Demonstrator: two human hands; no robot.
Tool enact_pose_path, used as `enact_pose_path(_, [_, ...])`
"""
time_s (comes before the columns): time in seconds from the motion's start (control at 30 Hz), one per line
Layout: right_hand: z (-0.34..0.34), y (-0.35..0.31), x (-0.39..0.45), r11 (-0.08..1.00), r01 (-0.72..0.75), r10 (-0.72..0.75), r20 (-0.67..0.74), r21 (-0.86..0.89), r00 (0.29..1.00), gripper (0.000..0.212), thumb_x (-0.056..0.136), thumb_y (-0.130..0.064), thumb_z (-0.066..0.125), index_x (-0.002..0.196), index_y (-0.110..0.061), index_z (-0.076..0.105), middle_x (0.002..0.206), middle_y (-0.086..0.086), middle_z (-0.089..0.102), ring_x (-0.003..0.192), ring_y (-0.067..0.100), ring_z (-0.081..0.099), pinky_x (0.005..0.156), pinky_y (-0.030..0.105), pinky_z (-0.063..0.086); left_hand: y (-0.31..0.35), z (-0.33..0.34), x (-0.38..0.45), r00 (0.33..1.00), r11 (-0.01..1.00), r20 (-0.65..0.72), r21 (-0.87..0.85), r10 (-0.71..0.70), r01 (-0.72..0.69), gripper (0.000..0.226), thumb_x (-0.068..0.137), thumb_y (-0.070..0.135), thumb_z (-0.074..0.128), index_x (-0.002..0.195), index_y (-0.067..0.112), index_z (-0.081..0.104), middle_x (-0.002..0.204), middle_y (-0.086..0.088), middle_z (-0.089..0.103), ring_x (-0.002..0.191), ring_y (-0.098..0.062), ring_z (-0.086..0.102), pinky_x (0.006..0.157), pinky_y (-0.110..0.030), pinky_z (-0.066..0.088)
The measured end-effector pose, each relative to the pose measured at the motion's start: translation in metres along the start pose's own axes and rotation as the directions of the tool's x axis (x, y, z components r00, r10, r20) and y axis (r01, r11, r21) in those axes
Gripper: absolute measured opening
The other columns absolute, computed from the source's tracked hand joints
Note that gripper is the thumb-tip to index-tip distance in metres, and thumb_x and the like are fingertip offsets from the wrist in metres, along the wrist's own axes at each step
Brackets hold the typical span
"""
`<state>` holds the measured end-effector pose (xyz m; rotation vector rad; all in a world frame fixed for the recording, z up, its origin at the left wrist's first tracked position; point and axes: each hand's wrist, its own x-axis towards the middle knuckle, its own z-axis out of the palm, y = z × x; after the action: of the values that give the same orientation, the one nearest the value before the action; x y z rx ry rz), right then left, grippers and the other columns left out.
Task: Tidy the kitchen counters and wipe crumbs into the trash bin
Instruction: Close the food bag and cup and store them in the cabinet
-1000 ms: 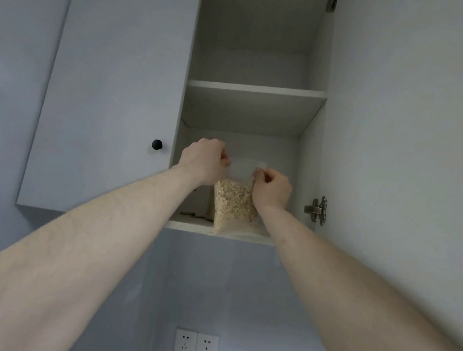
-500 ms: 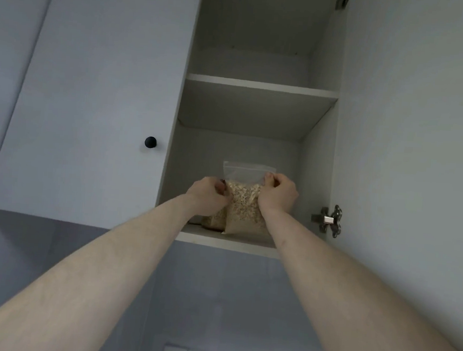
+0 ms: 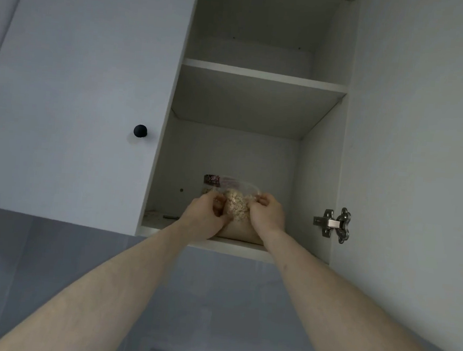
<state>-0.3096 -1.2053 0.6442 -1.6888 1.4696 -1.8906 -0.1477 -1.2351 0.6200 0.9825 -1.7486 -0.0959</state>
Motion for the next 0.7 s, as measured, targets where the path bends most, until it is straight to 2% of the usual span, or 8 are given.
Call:
enact_pose_path(0.07, [0.001, 0.002, -0.001, 0.999, 0.041, -0.041, -0.004, 0.026, 0.999, 0.029, 0.089, -0.008, 0.058, 0.115, -0.020, 0.065, 0.110, -0.006, 0.064, 0.099, 0.012, 0.060, 0.086, 0.024, 0.044, 0.000, 0.002, -0.001, 0.999, 0.999, -0.025, 0.004, 0.040, -0.040, 0.042, 0.076, 0.040, 0.078, 0.112, 0.034, 0.058, 0.087, 0.024, 0.064, 0.081, 0.004, 0.062, 0.079, -0.023, 0.051])
enact_pose_path(0.2, [0.005, 0.006, 0.002, 0.995, 0.084, -0.083, -0.027, 0.044, 0.996, 0.041, 0.091, -0.003, 0.055, 0.128, -0.018, 0.061, 0.123, -0.004, 0.063, 0.107, 0.014, 0.061, 0.097, 0.031, 0.050, -0.002, 0.005, -0.002, 0.996, 0.996, -0.043, 0.026, 0.081, -0.079, 0.042, 0.078, 0.039, 0.077, 0.113, 0.040, 0.055, 0.090, 0.029, 0.062, 0.082, 0.008, 0.060, 0.080, -0.021, 0.050])
enact_pose_path(0.3, [0.008, 0.006, 0.004, 0.996, 0.053, -0.051, -0.035, 0.066, 0.998, 0.054, 0.093, -0.006, 0.056, 0.145, -0.017, 0.045, 0.131, -0.002, 0.060, 0.111, 0.013, 0.059, 0.105, 0.035, 0.048, -0.001, 0.004, -0.004, 0.995, 0.994, -0.053, 0.060, 0.089, -0.086, 0.042, 0.081, 0.041, 0.074, 0.119, 0.037, 0.057, 0.095, 0.026, 0.065, 0.087, 0.002, 0.063, 0.083, -0.025, 0.052])
enact_pose_path(0.37, [0.008, 0.007, 0.004, 0.995, 0.037, -0.032, -0.066, 0.088, 0.997, 0.060, 0.095, -0.009, 0.057, 0.150, -0.015, 0.036, 0.136, 0.001, 0.057, 0.114, 0.014, 0.058, 0.104, 0.033, 0.047, 0.001, 0.004, -0.006, 0.994, 0.991, -0.067, 0.110, 0.081, -0.073, 0.041, 0.080, 0.044, 0.071, 0.118, 0.036, 0.058, 0.094, 0.022, 0.066, 0.088, -0.005, 0.065, 0.081, -0.029, 0.054])
enact_pose_path(0.47, [0.006, 0.008, 0.002, 0.999, 0.033, -0.033, -0.097, 0.005, 0.995, 0.044, 0.095, -0.016, 0.058, 0.139, -0.013, 0.051, 0.132, 0.004, 0.062, 0.107, 0.015, 0.058, 0.089, 0.023, 0.041, 0.005, 0.003, -0.010, 0.998, 0.978, -0.063, 0.210, 0.027, -0.013, 0.025, 0.077, 0.048, 0.063, 0.098, 0.035, 0.057, 0.086, 0.016, 0.066, 0.081, -0.012, 0.064, 0.073, -0.034, 0.054])
enact_pose_path(0.57, [0.004, 0.007, -0.001, 0.996, 0.017, -0.021, -0.044, -0.087, 0.999, 0.037, 0.095, -0.018, 0.056, 0.131, -0.012, 0.062, 0.122, 0.005, 0.068, 0.106, 0.020, 0.063, 0.085, 0.024, 0.043, 0.007, 0.002, -0.013, 0.999, 0.962, -0.044, 0.270, -0.024, 0.035, 0.015, 0.073, 0.044, 0.060, 0.081, 0.032, 0.054, 0.075, 0.011, 0.063, 0.072, -0.014, 0.061, 0.062, -0.032, 0.048])
enact_pose_path(0.7, [0.001, 0.005, -0.014, 0.961, 0.109, -0.108, 0.020, -0.255, 0.994, 0.023, 0.095, -0.016, 0.049, 0.110, -0.013, 0.067, 0.098, 0.007, 0.070, 0.101, 0.032, 0.066, 0.074, 0.028, 0.044, 0.009, 0.000, -0.014, 0.996, 0.959, -0.046, 0.271, -0.076, 0.086, 0.016, 0.072, 0.043, 0.062, 0.081, 0.031, 0.058, 0.077, 0.010, 0.065, 0.073, -0.013, 0.061, 0.064, -0.031, 0.048])
